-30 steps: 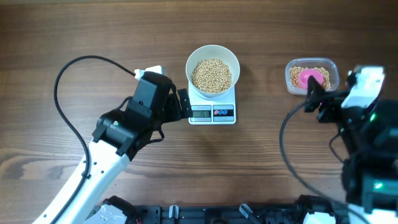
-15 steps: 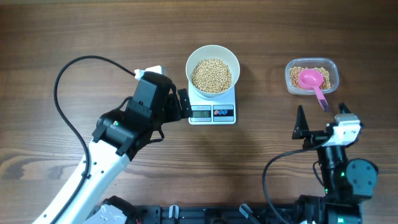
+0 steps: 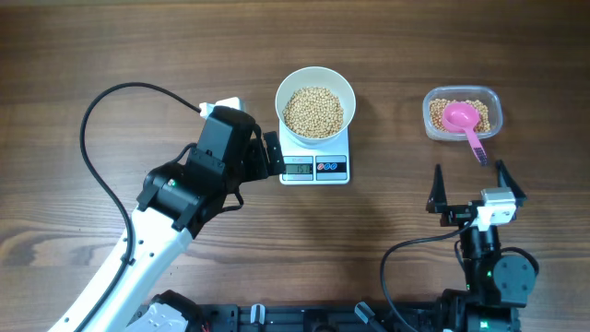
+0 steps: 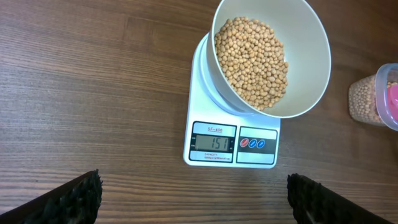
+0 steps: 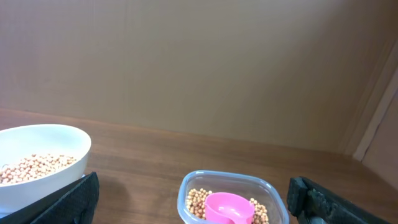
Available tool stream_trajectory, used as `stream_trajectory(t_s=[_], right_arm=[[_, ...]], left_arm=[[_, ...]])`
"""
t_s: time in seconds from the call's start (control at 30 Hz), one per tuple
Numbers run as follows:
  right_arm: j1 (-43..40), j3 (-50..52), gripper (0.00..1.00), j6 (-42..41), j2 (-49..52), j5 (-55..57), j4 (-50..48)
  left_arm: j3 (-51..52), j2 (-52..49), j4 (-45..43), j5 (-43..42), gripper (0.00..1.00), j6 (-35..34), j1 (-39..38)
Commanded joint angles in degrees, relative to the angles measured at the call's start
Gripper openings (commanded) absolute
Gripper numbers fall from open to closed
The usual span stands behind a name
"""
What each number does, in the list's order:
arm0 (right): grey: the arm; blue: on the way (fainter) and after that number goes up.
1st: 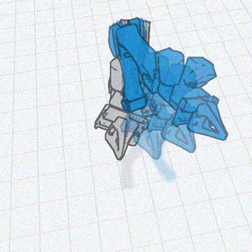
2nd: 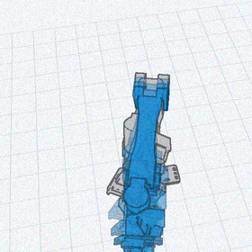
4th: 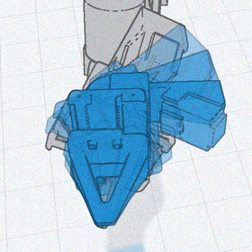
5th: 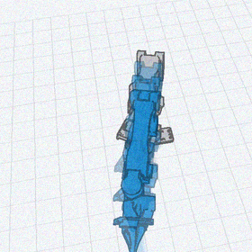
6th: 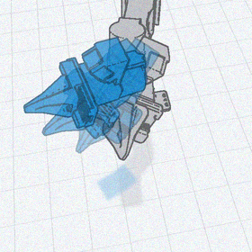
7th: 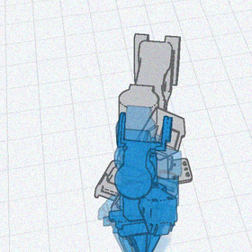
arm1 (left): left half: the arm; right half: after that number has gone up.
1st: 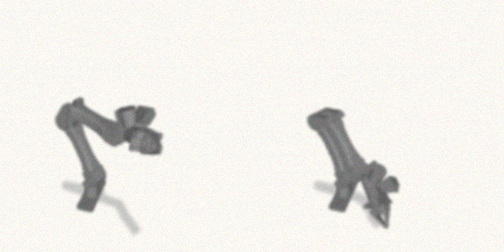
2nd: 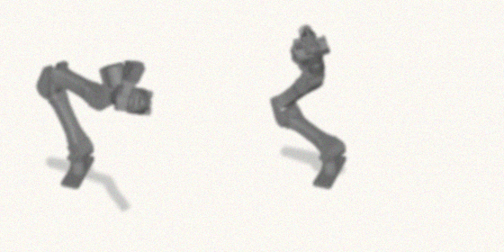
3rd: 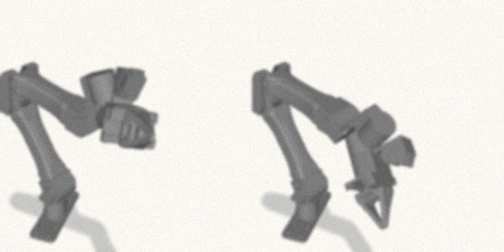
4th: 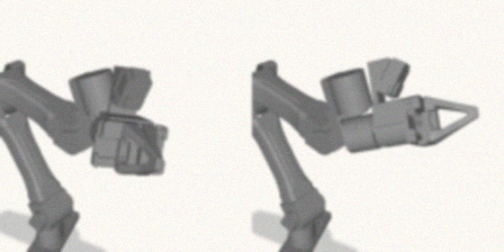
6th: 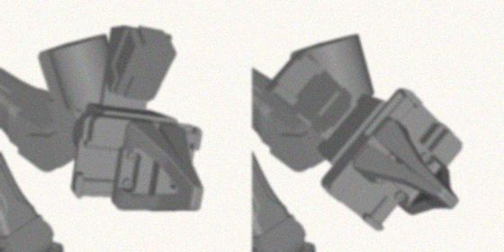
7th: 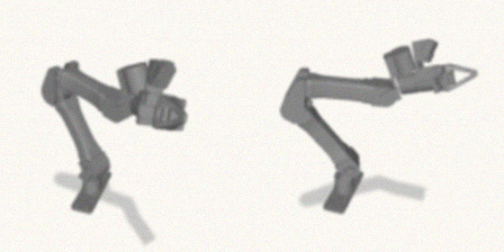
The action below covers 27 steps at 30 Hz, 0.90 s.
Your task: Scoop item into bowl and weigh 150g on scale
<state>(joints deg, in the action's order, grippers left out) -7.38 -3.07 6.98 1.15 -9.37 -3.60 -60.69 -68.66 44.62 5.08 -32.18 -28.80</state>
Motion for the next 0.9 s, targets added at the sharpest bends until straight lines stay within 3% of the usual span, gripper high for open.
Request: stream_trajectory(t_s=[0.0, 0.27, 0.6, 0.87], right_arm=[[0.2, 1.3, 1.0, 0.6, -1.0, 0.4, -1.8], [0.2, 2.8, 1.0, 5.4, -1.0, 0.3, -4.0], [0.2, 2.8, 1.0, 4.8, -1.0, -2.7, 2.7], [0.2, 2.8, 1.0, 4.9, -1.0, -2.7, 2.6]], left_arm=[[-0.1, 0.4, -0.1, 0.6, 1.0, 0.5, 0.3], [-0.1, 0.4, -0.1, 0.6, 1.0, 0.5, 0.3], [-0.1, 0.4, -0.1, 0.6, 1.0, 0.5, 0.3], [-0.1, 0.4, -0.1, 0.6, 1.0, 0.5, 0.3]])
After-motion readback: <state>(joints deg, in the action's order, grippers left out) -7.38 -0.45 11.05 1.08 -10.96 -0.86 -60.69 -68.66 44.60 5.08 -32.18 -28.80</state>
